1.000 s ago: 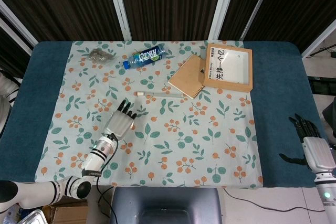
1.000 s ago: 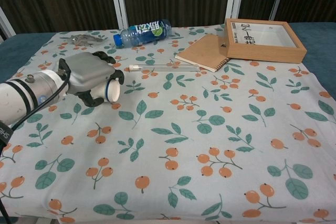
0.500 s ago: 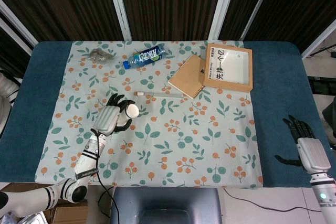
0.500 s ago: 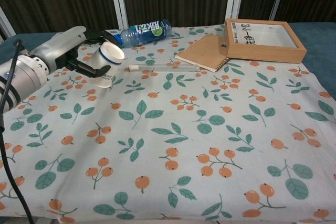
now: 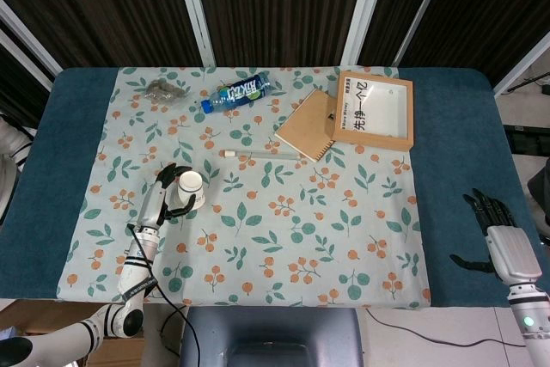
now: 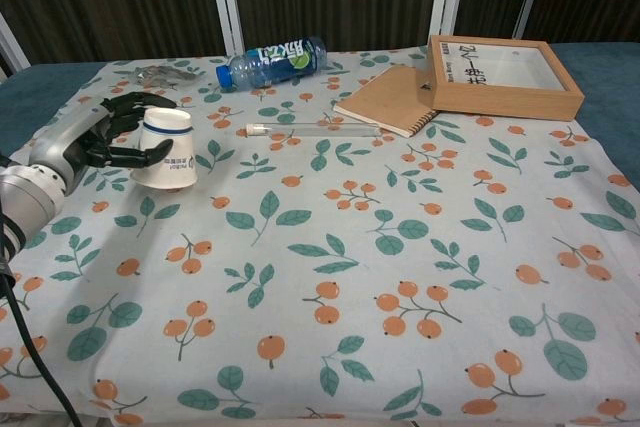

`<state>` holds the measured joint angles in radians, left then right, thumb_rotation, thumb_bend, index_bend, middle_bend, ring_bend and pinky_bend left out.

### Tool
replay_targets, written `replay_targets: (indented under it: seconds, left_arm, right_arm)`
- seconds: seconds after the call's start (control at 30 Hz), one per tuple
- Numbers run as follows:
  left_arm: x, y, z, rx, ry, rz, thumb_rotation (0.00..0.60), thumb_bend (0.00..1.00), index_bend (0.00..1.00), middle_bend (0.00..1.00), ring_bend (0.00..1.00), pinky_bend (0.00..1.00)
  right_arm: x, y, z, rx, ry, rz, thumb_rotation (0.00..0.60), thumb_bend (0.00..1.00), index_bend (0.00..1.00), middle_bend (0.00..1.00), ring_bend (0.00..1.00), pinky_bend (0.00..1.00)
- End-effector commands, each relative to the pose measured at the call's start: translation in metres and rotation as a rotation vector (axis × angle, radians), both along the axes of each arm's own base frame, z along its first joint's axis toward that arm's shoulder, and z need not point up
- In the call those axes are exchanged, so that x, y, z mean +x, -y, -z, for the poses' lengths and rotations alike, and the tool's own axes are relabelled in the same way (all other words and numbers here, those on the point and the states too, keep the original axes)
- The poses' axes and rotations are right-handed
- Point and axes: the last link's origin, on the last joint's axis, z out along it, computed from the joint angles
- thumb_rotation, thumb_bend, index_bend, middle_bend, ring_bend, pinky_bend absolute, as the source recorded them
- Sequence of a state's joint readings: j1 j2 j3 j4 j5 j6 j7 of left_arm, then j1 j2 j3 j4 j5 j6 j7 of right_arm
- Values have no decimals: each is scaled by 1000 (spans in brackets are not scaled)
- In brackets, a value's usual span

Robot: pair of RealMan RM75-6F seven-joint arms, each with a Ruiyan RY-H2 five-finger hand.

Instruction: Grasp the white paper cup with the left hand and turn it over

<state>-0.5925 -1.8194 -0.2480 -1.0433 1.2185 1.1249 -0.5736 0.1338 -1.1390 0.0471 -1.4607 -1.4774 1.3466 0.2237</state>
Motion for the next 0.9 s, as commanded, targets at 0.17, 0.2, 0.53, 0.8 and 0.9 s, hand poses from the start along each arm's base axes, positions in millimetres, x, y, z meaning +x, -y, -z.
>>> replay_targets:
  seconds: [0.17,0.2,0.53,0.8,0.9]
  left_arm:
    - [-6,3,7,-16,4,0,600,396,327,281,30,0]
    - [-6,3,7,-18,13,3,600,396,301,250,23,0]
    - [-9,6,6,-32,31,32,600,392,10,78,0,0]
    - [5,15,-27,36,21,161,600,380,0,1,0,0]
    - [7,24,-54,67,-75,237,600,391,2,0,0,0]
  right_arm:
    - [0,1,-1,-3,-3,3,600,196,0,0,0,0]
    - [0,2,-1,-5,-3,4,600,196,0,0,0,0]
    - [2,2,-1,-3,-10,14,600,196,0,0,0,0]
    - [5,2,-6,-19,-13,1,600,196,0,0,0,0]
    - [6,2,-11,-36,-26,-8,600,196,0,0,0,0]
